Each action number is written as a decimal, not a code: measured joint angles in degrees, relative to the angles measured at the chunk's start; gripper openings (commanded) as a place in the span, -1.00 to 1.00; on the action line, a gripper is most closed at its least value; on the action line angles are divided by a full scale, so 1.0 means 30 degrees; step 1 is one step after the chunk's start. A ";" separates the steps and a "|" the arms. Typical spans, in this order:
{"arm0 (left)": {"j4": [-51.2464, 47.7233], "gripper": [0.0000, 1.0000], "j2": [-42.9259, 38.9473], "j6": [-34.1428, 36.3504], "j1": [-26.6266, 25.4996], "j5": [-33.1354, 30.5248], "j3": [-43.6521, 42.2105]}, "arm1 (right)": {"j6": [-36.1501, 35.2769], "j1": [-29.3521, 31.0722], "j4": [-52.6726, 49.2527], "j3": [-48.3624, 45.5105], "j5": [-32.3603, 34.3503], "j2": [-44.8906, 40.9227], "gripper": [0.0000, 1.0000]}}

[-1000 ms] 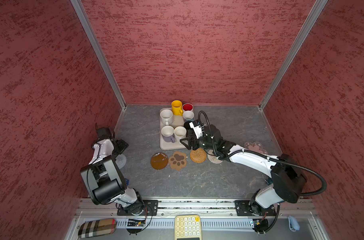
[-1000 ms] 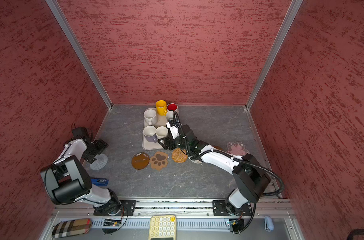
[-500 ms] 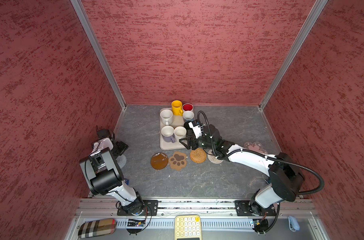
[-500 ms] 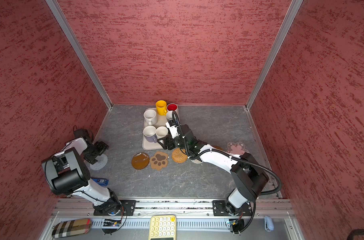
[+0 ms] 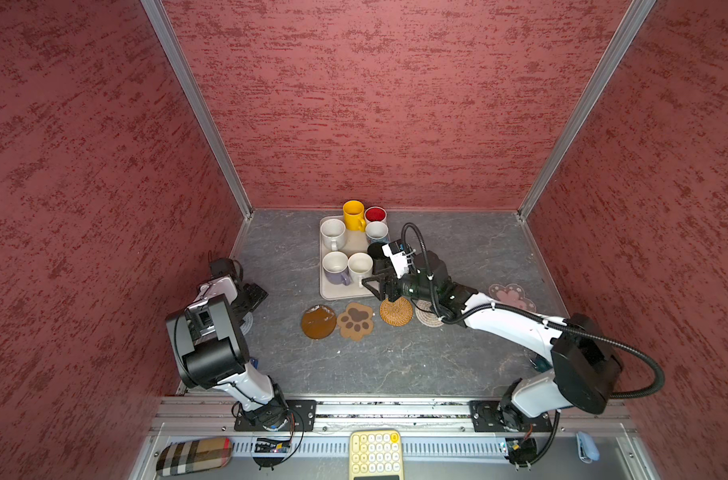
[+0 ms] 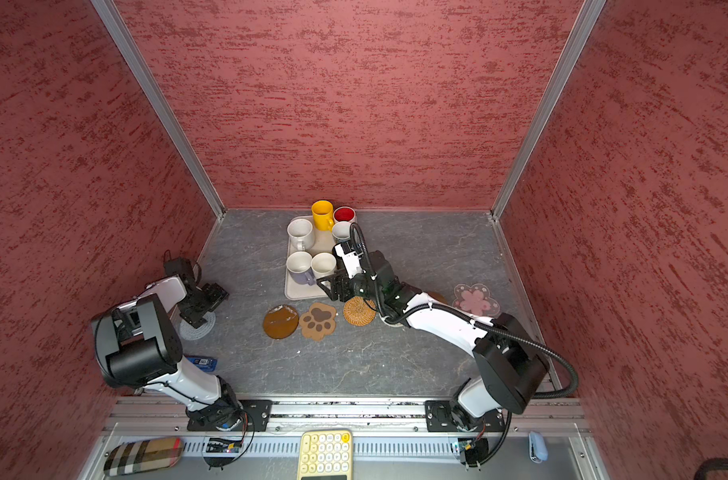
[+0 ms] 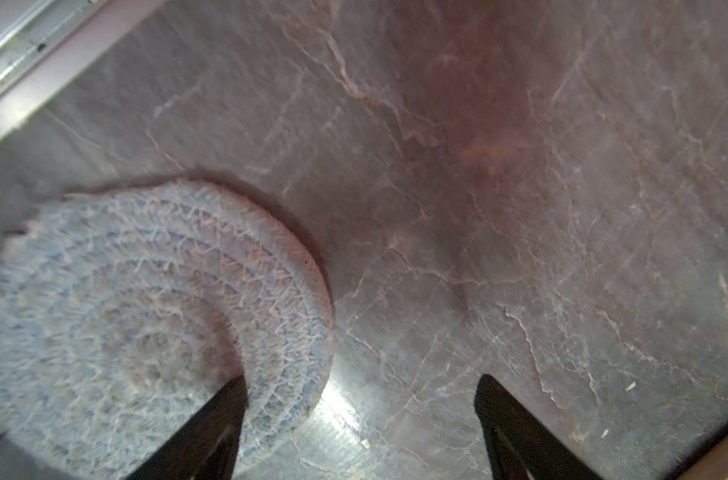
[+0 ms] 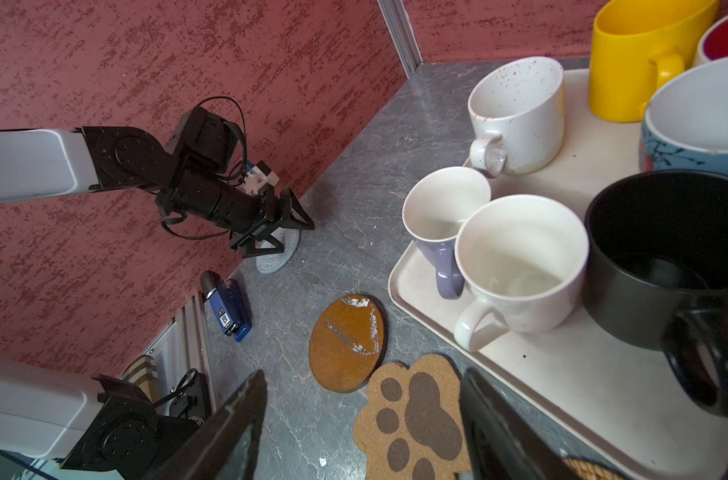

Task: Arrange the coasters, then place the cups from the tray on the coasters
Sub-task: 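Push the blue woven coaster with the left gripper toward the brown coaster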

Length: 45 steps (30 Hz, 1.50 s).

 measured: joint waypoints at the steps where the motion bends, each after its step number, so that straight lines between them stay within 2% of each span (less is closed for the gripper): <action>1: 0.0204 0.73 -0.0146 -0.0073 -0.0022 0.0036 -0.0182 | 0.0000 0.0000 0.0080 -0.0117 0.0000 -0.0138 0.48; 12: 0.1938 0.69 -0.1377 -0.0510 -0.0772 0.0546 -0.1749 | 0.0000 0.0000 0.0219 -0.1151 0.0029 -0.1778 0.48; 24: 0.3461 0.68 -0.2812 -0.2025 -0.4597 0.0699 -0.3424 | -0.0007 0.0000 0.0146 -0.1778 0.0262 -0.2725 0.48; 33: 0.3417 0.68 -0.4255 -0.2965 -0.6856 0.0984 -0.4466 | -0.0029 0.0000 -0.0328 -0.2069 0.0568 -0.3643 0.48; 45: 0.2382 0.68 -0.7242 -0.3220 -0.7351 0.1158 -0.5085 | -0.0044 0.0000 -0.0670 -0.2251 0.0750 -0.4000 0.48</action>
